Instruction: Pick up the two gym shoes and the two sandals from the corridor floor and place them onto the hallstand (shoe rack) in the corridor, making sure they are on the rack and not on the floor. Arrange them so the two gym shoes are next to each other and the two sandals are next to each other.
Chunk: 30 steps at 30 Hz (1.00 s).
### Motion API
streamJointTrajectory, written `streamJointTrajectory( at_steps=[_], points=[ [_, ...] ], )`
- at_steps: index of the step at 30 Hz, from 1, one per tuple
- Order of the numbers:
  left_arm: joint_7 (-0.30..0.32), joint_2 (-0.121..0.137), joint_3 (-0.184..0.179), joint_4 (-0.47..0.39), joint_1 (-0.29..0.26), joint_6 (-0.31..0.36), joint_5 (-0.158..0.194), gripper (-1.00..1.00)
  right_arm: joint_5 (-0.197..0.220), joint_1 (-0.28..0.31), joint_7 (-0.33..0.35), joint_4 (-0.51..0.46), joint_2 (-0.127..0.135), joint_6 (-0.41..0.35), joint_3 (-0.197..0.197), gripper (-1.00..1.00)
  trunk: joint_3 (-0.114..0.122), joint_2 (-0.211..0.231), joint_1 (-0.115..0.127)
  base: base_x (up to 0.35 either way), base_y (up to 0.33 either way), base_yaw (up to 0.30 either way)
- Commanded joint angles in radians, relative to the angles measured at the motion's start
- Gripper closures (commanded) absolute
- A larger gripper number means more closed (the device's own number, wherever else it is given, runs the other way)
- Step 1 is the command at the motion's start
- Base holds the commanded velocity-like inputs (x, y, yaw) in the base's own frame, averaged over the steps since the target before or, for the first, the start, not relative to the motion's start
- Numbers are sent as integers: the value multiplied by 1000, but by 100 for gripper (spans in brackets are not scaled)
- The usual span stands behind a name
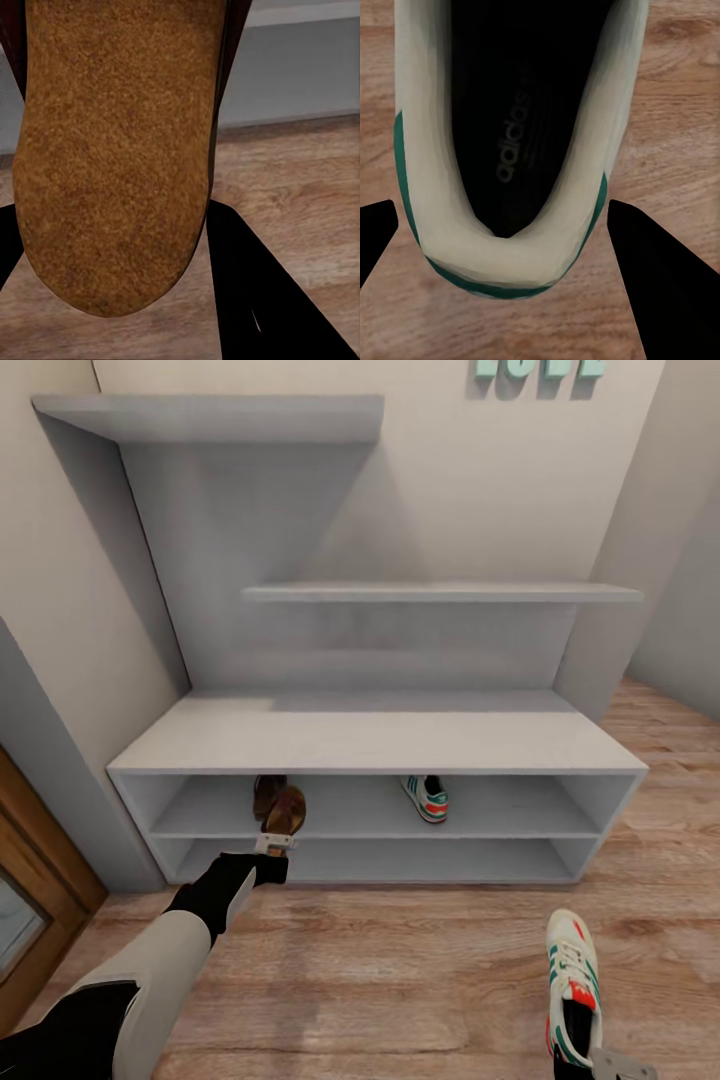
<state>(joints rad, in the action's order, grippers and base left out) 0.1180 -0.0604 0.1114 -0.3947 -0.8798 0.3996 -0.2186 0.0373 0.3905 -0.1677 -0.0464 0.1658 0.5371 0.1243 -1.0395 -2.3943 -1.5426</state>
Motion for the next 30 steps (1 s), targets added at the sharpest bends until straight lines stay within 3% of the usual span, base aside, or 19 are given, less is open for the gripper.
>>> streamJointTrajectory(
  at_steps=[1, 8, 18, 30],
  points=[
    [11, -1, 8, -3, 0, 5, -14, 100, 4, 1, 4, 1, 0, 4, 3, 100, -4, -8, -4, 0, 0, 0],
    [12, -1, 8, -3, -1, 5, -13, 100, 4, 1, 4, 0, 0, 4, 3, 100, -35, -57, -31, 0, 0, 0],
    [11, -1, 9, -1, 1, -10, -13, 100, 4, 1, 4, 0, 0, 4, 3, 100, -38, -57, -31, 0, 0, 0],
    [11, -1, 10, 3, 2, -46, -11, 100, 4, 1, 4, 0, 0, 4, 3, 100, -38, -57, -31, 148, 0, 0]
  ],
)
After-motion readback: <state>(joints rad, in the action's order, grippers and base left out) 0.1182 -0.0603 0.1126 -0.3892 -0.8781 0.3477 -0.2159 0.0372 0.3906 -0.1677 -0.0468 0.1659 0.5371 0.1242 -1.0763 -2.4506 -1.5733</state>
